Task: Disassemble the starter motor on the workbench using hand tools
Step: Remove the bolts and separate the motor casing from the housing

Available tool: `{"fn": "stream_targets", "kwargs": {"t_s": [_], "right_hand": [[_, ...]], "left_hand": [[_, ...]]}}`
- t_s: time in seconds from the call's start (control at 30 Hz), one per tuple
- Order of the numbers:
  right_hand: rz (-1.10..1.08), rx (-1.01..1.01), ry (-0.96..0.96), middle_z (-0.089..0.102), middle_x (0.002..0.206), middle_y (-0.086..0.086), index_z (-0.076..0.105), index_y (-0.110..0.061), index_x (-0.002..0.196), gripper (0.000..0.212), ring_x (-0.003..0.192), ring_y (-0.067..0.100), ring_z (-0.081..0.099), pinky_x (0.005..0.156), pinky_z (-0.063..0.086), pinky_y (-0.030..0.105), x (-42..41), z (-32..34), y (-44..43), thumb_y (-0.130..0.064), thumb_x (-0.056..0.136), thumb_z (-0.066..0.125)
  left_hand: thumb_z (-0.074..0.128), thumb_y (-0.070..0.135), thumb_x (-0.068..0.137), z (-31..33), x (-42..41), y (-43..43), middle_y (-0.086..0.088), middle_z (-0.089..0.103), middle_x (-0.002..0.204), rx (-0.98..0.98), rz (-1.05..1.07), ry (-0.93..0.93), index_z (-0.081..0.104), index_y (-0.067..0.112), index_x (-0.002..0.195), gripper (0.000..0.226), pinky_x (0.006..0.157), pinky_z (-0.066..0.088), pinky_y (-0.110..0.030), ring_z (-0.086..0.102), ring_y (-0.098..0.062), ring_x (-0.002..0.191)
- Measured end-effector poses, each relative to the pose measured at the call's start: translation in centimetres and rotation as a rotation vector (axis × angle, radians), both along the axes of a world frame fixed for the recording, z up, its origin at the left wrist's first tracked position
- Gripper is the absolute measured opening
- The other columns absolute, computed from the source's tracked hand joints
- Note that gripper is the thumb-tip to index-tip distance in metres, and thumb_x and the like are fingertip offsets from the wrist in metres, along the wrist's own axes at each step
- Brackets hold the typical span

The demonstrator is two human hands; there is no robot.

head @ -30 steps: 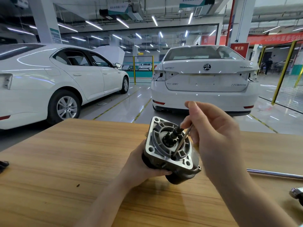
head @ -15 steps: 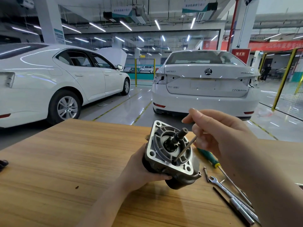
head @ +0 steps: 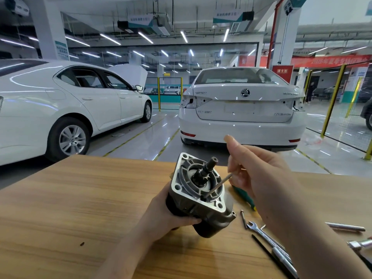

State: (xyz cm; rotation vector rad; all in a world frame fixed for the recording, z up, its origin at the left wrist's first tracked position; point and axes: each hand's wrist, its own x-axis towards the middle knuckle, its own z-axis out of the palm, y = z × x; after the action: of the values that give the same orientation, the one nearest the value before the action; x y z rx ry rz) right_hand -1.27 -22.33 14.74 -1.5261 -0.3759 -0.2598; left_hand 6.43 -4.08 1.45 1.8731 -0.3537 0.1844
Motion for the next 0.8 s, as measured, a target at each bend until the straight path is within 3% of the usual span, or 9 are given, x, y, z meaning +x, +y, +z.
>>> {"fn": "stream_targets", "kwargs": {"t_s": [0.13, 0.3, 0.43, 0.5, 0.6, 0.7, 0.8], "right_hand": [[-0.071, -0.023, -0.039, 0.032, 0.05, 0.005, 0.052, -0.016, 0.046, 0.038, 0.047, 0.014, 0.028, 0.04, 0.024, 0.015, 0.3, -0.2, -0.2, -0.03, 0.081, 0.055], [-0.116, -0.046, -0.082, 0.034, 0.051, 0.002, 0.041, -0.003, 0.055, 0.038, 0.046, 0.011, 0.03, 0.039, 0.025, 0.016, 0.5, -0.6, -0.1, -0.033, 0.075, 0.052], [-0.127, -0.05, -0.11, 0.055, 0.054, -0.005, 0.054, -0.018, 0.067, 0.014, 0.047, 0.006, 0.043, 0.044, 0.035, 0.016, 0.7, -0.8, 0.1, -0.029, 0.065, 0.047], [-0.095, -0.012, -0.124, 0.064, 0.061, -0.008, 0.056, -0.02, 0.079, 0.018, 0.05, 0.003, 0.05, 0.048, 0.04, 0.015, 1.0, -1.1, -0.1, -0.028, 0.067, 0.046], [-0.015, 0.067, -0.18, 0.069, 0.072, -0.003, 0.054, -0.018, 0.091, 0.023, 0.057, 0.007, 0.054, 0.061, 0.045, 0.024, 1.4, -1.7, 0.2, -0.023, 0.072, 0.042], [0.086, 0.236, -0.261, 0.069, 0.076, 0.007, 0.055, -0.014, 0.087, 0.019, 0.055, 0.012, 0.053, 0.062, 0.044, 0.023, 1.8, -2.4, 1.0, -0.019, 0.08, 0.038], [0.242, 0.395, -0.24, 0.065, 0.069, 0.008, 0.064, -0.015, 0.077, 0.029, 0.048, 0.012, 0.048, 0.053, 0.043, 0.018, 2.3, -2.5, 1.2, -0.019, 0.086, 0.037]], "left_hand": [[0.09, 0.04, 0.042, -0.4, 0.5, 0.0, 0.02, 0.067, 0.108, 0.009, 0.005, 0.0, 0.057, 0.045, 0.107, 0.074, 0.08, 0.045, -0.017, 0.06, 0.008, 0.098], [0.09, 0.042, 0.04, -0.6, 0.7, 0.1, 0.021, 0.067, 0.108, 0.03, 0.015, -0.029, 0.056, 0.047, 0.107, 0.076, 0.081, 0.045, -0.018, 0.059, 0.007, 0.1], [0.089, 0.04, 0.04, -0.5, 0.6, 0.1, 0.02, 0.067, 0.108, 0.022, 0.01, -0.015, 0.056, 0.045, 0.108, 0.076, 0.08, 0.046, -0.017, 0.06, 0.006, 0.099], [0.089, 0.041, 0.04, -0.4, 0.6, 0.2, 0.018, 0.068, 0.107, 0.011, 0.0, 0.008, 0.057, 0.039, 0.109, 0.076, 0.081, 0.046, -0.019, 0.06, 0.005, 0.099], [0.088, 0.043, 0.037, -0.2, 0.6, 0.1, 0.02, 0.068, 0.104, -0.012, -0.002, 0.037, 0.058, 0.035, 0.108, 0.078, 0.077, 0.045, -0.017, 0.061, 0.007, 0.095], [0.087, 0.043, 0.034, -0.2, 0.7, 0.2, 0.024, 0.067, 0.102, -0.025, 0.021, 0.048, 0.057, 0.036, 0.106, 0.079, 0.076, 0.045, -0.018, 0.061, 0.008, 0.092], [0.086, 0.046, 0.033, -0.3, 0.8, 0.2, 0.026, 0.066, 0.101, 0.001, 0.026, 0.039, 0.058, 0.038, 0.103, 0.076, 0.074, 0.044, -0.015, 0.059, 0.011, 0.091]]}}
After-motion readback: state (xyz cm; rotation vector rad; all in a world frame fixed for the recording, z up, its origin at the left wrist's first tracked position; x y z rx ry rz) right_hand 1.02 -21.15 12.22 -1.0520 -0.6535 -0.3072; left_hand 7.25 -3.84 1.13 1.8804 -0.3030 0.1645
